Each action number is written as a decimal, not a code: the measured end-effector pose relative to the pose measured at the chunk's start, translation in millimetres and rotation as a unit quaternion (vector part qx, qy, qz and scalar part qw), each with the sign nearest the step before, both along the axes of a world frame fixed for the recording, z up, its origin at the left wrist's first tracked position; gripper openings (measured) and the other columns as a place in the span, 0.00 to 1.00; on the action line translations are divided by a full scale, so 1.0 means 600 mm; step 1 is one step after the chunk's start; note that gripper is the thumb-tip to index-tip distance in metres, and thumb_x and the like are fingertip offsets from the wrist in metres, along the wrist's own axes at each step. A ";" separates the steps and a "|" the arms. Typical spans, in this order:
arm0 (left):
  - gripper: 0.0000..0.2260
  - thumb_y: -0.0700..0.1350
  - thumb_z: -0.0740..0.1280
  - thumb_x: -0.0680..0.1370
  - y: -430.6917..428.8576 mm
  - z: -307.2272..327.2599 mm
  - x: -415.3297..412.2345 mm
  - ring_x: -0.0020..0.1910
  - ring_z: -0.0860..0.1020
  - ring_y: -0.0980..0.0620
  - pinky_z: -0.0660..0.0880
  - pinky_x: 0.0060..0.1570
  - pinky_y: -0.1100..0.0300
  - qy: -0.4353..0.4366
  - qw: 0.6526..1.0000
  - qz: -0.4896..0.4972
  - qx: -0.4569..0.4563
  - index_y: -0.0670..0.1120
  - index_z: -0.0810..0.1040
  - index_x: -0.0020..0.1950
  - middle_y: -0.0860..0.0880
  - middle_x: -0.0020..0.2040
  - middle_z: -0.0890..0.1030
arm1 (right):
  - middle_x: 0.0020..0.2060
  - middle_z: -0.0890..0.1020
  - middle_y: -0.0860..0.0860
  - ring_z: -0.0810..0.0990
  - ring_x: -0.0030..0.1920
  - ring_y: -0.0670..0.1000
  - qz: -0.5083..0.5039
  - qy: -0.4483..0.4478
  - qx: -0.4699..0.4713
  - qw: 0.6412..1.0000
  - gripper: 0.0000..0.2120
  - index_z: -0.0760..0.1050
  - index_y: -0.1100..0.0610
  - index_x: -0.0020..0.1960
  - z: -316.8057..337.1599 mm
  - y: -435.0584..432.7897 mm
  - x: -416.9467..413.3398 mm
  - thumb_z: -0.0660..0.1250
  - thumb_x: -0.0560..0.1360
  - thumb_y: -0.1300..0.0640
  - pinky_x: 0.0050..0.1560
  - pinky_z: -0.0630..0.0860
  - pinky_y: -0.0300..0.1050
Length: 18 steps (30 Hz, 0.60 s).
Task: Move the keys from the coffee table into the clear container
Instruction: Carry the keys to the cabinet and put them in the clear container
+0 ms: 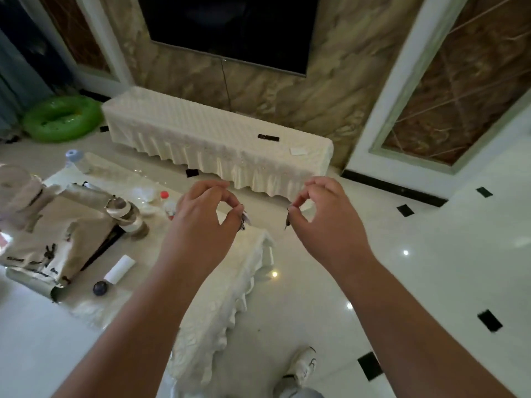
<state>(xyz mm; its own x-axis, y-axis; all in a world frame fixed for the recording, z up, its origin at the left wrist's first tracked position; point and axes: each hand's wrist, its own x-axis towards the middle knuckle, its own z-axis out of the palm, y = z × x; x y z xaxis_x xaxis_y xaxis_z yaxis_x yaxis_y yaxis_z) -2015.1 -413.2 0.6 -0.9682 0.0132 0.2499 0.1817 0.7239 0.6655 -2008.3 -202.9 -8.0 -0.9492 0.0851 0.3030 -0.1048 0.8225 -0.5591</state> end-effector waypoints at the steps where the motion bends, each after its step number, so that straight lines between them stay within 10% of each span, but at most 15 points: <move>1: 0.04 0.52 0.68 0.74 0.019 -0.005 -0.008 0.60 0.72 0.56 0.64 0.58 0.67 -0.001 1.000 -0.011 -0.006 0.60 0.75 0.40 0.64 0.59 0.73 | 0.60 0.73 0.42 0.72 0.56 0.42 -0.013 -0.007 0.001 1.000 0.04 0.75 0.47 0.45 -0.004 0.022 0.001 0.67 0.73 0.48 0.49 0.70 0.41; 12: 0.03 0.51 0.70 0.74 0.284 -0.011 -0.133 0.61 0.70 0.57 0.58 0.50 0.77 -0.001 0.989 -0.139 -0.042 0.57 0.77 0.44 0.61 0.60 0.72 | 0.60 0.73 0.43 0.74 0.56 0.45 -0.125 -0.044 0.007 0.991 0.04 0.74 0.47 0.46 -0.025 0.239 -0.043 0.68 0.73 0.49 0.50 0.69 0.40; 18: 0.03 0.53 0.69 0.75 0.397 -0.011 -0.204 0.62 0.69 0.60 0.65 0.48 0.65 0.010 0.985 -0.164 -0.048 0.58 0.75 0.44 0.64 0.60 0.70 | 0.60 0.74 0.43 0.75 0.56 0.46 -0.156 -0.046 0.007 0.987 0.04 0.74 0.47 0.46 -0.027 0.351 -0.091 0.68 0.73 0.49 0.48 0.72 0.42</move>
